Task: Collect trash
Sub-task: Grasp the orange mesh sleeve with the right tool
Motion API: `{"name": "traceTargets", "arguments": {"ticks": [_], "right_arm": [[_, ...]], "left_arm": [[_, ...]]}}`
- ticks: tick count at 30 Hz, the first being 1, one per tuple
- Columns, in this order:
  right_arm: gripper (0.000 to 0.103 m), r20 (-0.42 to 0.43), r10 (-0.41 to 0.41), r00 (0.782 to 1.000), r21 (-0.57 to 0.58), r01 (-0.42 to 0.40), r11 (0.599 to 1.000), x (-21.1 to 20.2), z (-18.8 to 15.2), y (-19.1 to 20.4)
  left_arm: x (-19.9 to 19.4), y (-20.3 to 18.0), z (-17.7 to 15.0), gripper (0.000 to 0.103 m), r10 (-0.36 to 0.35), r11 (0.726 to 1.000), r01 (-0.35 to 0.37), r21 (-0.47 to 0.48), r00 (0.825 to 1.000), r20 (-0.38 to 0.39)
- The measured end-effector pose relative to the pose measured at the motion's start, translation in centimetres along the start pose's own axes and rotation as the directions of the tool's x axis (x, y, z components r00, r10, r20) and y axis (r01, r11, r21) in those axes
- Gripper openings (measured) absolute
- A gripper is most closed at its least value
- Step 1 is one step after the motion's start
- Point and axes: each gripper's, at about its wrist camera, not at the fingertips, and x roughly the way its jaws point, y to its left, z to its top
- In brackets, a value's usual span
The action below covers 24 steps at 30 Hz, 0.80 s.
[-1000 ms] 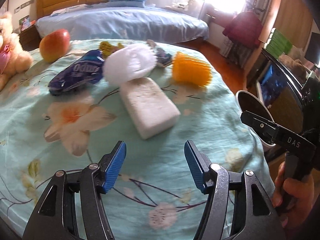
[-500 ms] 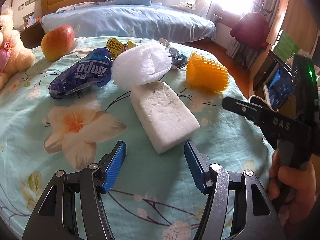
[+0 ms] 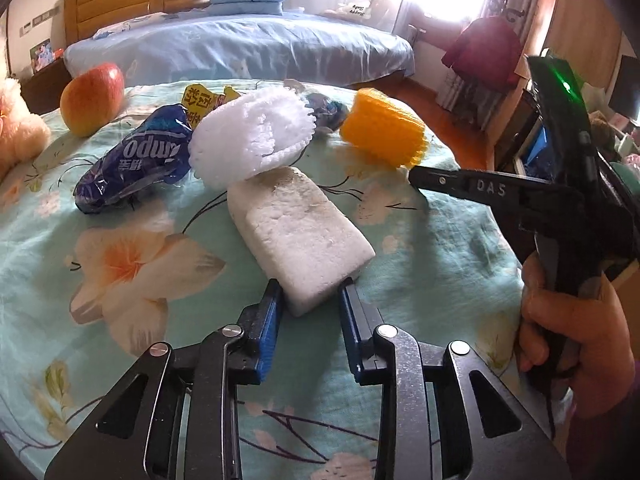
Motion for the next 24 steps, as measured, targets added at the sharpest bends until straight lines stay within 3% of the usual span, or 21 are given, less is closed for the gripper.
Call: {"name": "traceTargets", "arguments": {"ticks": [5, 7, 8, 11, 12, 16, 17, 19, 24], "right_arm": [[0.0, 0.01, 0.0, 1.0, -0.023, 0.001, 1.0, -1.4, -1.0, 0.4], [0.009, 0.013, 0.02, 1.0, -0.005, -0.02, 1.0, -1.8, -1.0, 0.3], [0.017, 0.018, 0.017, 1.0, 0.002, -0.017, 1.0, -2.0, -0.8, 0.2], [0.065, 0.043, 0.019, 0.999, 0.008, -0.02, 1.0, -2.1, 0.2, 0.0], [0.067, 0.056, 0.021, 0.998, 0.009, -0.021, 1.0, -2.0, 0.6, 0.1], [0.066, 0.062, 0.024, 0.998, 0.004, -0.024, 1.0, -1.0, 2.2, 0.4], [0.06, 0.059, 0.021, 0.998, -0.002, -0.021, 1.0, -0.6, 2.4, 0.5], [0.023, 0.04, 0.008, 0.999, -0.013, -0.007, 1.0, 0.4, 2.7, 0.8], [0.017, 0.04, 0.011, 0.999, -0.019, -0.01, 1.0, -0.2, 1.8, 1.3]], "left_arm": [[-0.6, -0.4, -0.5, 0.026, -0.018, 1.0, 0.018, 0.009, 1.0, 0.008], [-1.0, -0.3, -0.8, 0.026, -0.023, 1.0, 0.023, 0.006, 1.0, 0.011], [-1.1, -0.2, -0.9, 0.026, -0.026, 1.0, 0.026, 0.003, 1.0, 0.013], [-1.5, 0.0, -0.9, 0.026, -0.031, 0.999, 0.031, -0.003, 0.999, 0.015], [-1.7, 0.1, -1.0, 0.026, -0.033, 0.999, 0.033, -0.005, 0.999, 0.018], [-2.0, 0.1, -1.1, 0.026, -0.043, 0.999, 0.043, -0.006, 0.999, 0.024], [-2.0, 0.1, -1.2, 0.026, -0.046, 0.999, 0.046, -0.005, 0.999, 0.023], [-2.0, 0.1, -1.3, 0.025, -0.048, 0.999, 0.048, -0.003, 0.999, 0.02], [-2.2, -0.3, -1.6, 0.025, -0.069, 0.998, 0.069, 0.005, 0.997, 0.028]]}}
